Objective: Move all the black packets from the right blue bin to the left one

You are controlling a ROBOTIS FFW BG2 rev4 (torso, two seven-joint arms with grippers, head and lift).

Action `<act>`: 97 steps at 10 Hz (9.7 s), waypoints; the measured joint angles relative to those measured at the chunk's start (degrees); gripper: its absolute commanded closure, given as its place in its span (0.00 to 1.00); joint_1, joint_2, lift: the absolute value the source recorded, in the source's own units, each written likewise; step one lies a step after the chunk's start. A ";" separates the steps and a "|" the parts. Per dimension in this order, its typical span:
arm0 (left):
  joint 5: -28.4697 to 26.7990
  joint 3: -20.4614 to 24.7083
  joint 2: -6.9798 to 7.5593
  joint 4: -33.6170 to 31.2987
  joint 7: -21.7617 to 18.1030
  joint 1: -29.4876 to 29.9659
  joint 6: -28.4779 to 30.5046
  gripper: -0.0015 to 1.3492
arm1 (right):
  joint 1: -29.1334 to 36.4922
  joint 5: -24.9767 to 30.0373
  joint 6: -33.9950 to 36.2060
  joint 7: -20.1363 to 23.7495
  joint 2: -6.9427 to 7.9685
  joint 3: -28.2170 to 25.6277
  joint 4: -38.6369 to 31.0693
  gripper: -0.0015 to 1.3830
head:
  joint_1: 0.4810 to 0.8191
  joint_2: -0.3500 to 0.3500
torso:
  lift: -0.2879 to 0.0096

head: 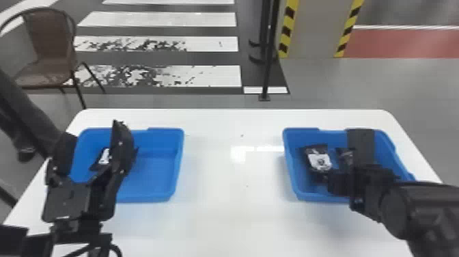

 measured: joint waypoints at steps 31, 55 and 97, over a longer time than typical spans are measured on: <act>3.86 8.08 0.68 -9.85 -23.84 -13.27 57.88 0.90 | 0.51 -27.76 -54.46 16.69 -4.06 37.13 3.61 0.34 | 0.63 0.93 | 0.50; 0.69 5.92 -1.61 4.51 -12.73 -3.96 2.50 0.09 | 4.45 2.34 16.65 0.29 -0.06 -12.96 -26.00 0.10 | 0.63 0.37 | 0.50; -2.16 5.24 -1.97 4.21 -12.73 -5.10 3.51 0.12 | -11.54 -25.96 -41.41 36.48 -3.89 23.52 13.15 0.73 | 0.55 0.93 | 0.50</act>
